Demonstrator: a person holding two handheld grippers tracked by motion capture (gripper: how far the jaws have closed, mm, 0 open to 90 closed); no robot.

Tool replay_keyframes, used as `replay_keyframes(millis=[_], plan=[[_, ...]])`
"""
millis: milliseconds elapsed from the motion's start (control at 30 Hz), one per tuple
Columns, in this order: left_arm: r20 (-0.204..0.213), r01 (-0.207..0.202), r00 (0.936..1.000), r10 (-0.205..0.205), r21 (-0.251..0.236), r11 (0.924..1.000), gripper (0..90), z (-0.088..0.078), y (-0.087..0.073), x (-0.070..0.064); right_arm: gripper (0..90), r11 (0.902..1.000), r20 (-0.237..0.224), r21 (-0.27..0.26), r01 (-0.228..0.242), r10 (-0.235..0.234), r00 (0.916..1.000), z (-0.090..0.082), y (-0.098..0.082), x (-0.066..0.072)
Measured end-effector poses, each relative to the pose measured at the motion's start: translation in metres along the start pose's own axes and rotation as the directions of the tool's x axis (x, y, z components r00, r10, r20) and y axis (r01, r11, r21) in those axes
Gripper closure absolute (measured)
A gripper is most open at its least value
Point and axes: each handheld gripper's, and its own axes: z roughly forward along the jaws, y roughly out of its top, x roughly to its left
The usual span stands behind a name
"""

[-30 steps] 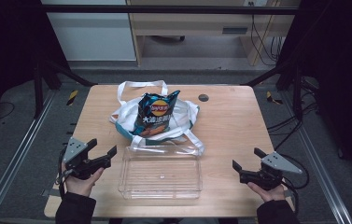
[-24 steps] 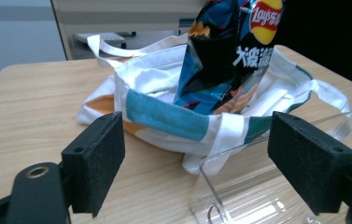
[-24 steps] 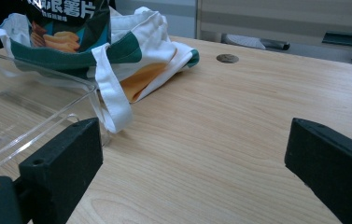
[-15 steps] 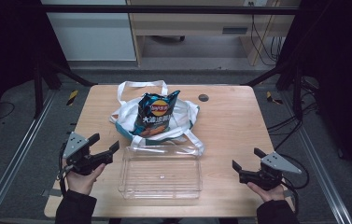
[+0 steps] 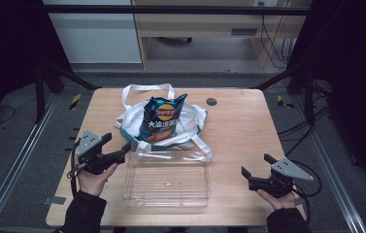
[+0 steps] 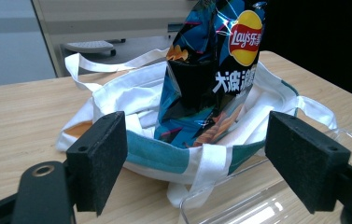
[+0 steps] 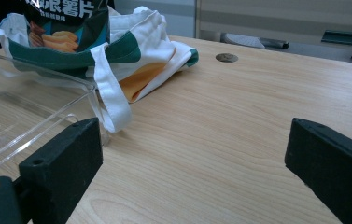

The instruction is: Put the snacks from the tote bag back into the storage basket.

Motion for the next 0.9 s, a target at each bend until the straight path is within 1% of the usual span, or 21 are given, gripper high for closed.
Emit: replay_keyframes(millis=[133, 500, 567, 900], plan=[[0.006, -0.007, 1.0, 0.007, 0.001, 1.0, 21.2, 0.006, 0.004, -0.002, 4.6, 1.0, -0.002, -0.001, 0.001, -0.001, 1.0, 0.0, 0.0, 0.0], [0.027, -0.005, 0.9996, 0.005, -0.002, 1.0, 22.5, 0.022, 0.015, -0.01, 4.6, 1.0, -0.007, -0.001, -0.003, 0.003, 1.0, 0.001, 0.0, 0.0], [0.026, -0.012, 0.9996, 0.012, -0.001, 0.9999, 22.9, 0.025, 0.018, -0.011, 4.5, 1.0, -0.008, -0.001, -0.003, 0.003, 1.0, 0.001, 0.0, 0.0], [0.032, -0.017, 0.9993, 0.017, -0.002, 0.9999, 25.8, 0.039, 0.031, -0.016, 4.6, 1.0, -0.008, -0.001, -0.004, 0.004, 1.0, 0.001, 0.0, 0.0]])
